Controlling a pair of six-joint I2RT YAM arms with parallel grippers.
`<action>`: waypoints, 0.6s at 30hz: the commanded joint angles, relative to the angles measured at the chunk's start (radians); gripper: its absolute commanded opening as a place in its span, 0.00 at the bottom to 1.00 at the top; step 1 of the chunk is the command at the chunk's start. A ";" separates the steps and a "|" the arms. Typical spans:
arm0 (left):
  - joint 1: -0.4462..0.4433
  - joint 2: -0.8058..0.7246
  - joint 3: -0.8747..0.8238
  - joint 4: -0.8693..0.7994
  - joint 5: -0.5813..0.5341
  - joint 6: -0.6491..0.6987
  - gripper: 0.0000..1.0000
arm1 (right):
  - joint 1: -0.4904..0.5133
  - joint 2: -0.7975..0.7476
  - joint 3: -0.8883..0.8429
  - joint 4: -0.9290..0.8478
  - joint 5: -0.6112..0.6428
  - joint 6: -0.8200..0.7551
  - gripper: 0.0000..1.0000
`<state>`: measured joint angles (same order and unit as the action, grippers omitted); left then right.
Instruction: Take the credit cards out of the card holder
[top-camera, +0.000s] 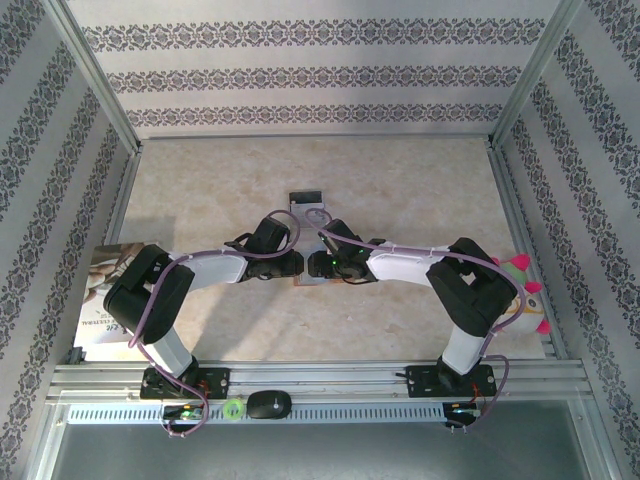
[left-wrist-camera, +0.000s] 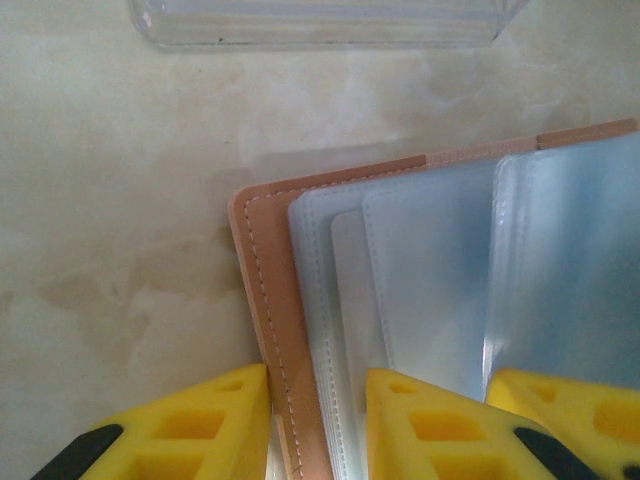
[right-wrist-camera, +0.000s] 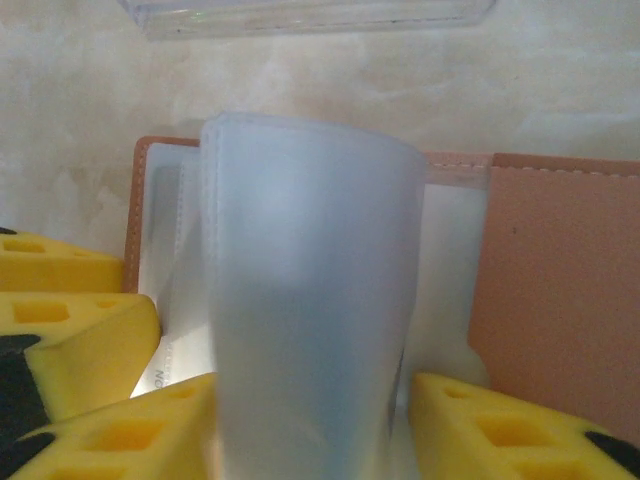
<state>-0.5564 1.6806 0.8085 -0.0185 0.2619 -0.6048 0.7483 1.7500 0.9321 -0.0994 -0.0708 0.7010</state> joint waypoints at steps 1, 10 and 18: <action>-0.012 0.033 -0.014 -0.104 -0.029 0.026 0.29 | -0.011 -0.038 0.015 -0.131 0.107 -0.019 0.57; -0.011 0.044 -0.033 -0.082 -0.011 0.015 0.25 | -0.028 -0.108 -0.033 -0.282 0.308 -0.038 0.58; -0.010 0.033 -0.042 -0.041 0.015 0.003 0.26 | -0.018 -0.306 -0.055 -0.198 0.241 -0.187 0.64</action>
<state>-0.5564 1.6825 0.8005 -0.0051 0.2684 -0.6056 0.6937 1.4921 0.8619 -0.3454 0.1940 0.6178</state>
